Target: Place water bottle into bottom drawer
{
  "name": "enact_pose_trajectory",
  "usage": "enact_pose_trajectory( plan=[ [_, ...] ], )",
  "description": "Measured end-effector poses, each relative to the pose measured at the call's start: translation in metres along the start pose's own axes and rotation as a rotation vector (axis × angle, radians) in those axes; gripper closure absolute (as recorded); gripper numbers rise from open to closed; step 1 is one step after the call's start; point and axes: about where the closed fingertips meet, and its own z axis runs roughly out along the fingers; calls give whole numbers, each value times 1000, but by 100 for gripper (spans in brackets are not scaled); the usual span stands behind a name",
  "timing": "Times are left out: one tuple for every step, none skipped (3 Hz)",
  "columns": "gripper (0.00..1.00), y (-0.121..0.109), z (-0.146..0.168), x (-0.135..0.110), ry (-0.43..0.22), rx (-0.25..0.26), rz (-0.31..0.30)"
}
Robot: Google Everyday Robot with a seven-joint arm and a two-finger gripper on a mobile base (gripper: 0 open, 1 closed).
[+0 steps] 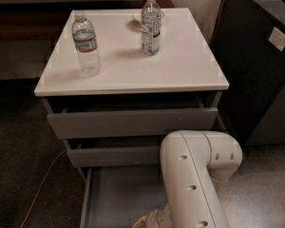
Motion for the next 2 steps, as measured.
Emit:
enact_pose_trajectory(
  plan=[
    [100, -15, -14, -11, 1, 49, -37],
    [100, -38, -42, -28, -2, 118, -93]
  ],
)
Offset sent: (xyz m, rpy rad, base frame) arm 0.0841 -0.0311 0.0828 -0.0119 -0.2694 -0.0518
